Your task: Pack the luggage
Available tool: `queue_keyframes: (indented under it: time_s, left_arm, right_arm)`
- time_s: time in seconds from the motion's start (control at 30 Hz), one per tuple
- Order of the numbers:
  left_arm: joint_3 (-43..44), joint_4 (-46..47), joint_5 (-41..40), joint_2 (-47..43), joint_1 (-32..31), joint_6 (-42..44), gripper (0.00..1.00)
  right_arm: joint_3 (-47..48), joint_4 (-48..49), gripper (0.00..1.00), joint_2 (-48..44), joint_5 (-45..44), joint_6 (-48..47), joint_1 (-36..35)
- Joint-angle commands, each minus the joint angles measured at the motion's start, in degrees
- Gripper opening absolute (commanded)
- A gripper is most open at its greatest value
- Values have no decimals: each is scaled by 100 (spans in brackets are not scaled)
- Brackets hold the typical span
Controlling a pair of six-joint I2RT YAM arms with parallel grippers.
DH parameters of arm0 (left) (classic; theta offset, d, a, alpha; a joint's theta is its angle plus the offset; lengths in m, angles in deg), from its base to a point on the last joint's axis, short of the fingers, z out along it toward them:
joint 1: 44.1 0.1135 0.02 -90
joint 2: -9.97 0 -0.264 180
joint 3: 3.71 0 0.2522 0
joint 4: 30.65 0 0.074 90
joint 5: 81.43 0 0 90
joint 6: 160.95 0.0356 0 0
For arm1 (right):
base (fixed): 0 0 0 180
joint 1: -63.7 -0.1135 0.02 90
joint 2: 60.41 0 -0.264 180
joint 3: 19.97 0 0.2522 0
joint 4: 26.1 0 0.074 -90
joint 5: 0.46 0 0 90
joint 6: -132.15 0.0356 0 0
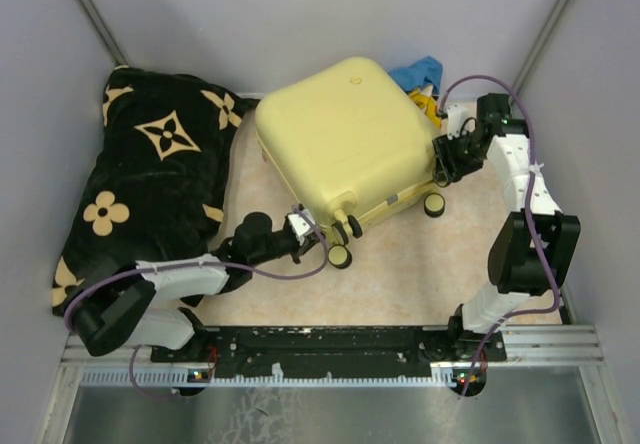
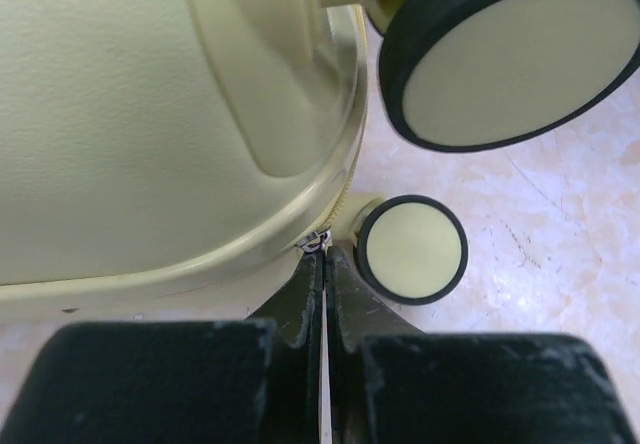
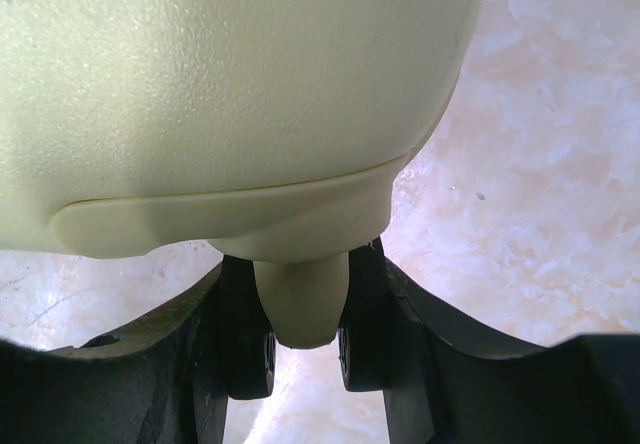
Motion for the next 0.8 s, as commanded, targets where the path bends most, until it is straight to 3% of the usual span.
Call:
queue_keyframes:
  time_s: [0.0, 0.2, 0.43, 0.63, 0.77]
  left_arm:
    - [-186, 663, -763, -73, -700, -474, 0]
    - [-171, 1370, -2469, 370, -1923, -225, 0]
    - [418, 2148, -4357, 1489, -2610, -268, 0]
    - [707, 3542, -4780, 2477, -2927, 599, 0]
    - [1216, 3954, -5136, 3161, -3007, 989, 0]
  right_arm:
    - [-243, -34, 0, -331, 314, 742, -197]
    - [-315, 46, 0, -387, 245, 830, -303]
    - [-373, 52, 0, -436, 115, 832, -350]
    - [-396, 43, 0, -469, 72, 841, -422]
    - [-376, 53, 0, -476, 25, 843, -519]
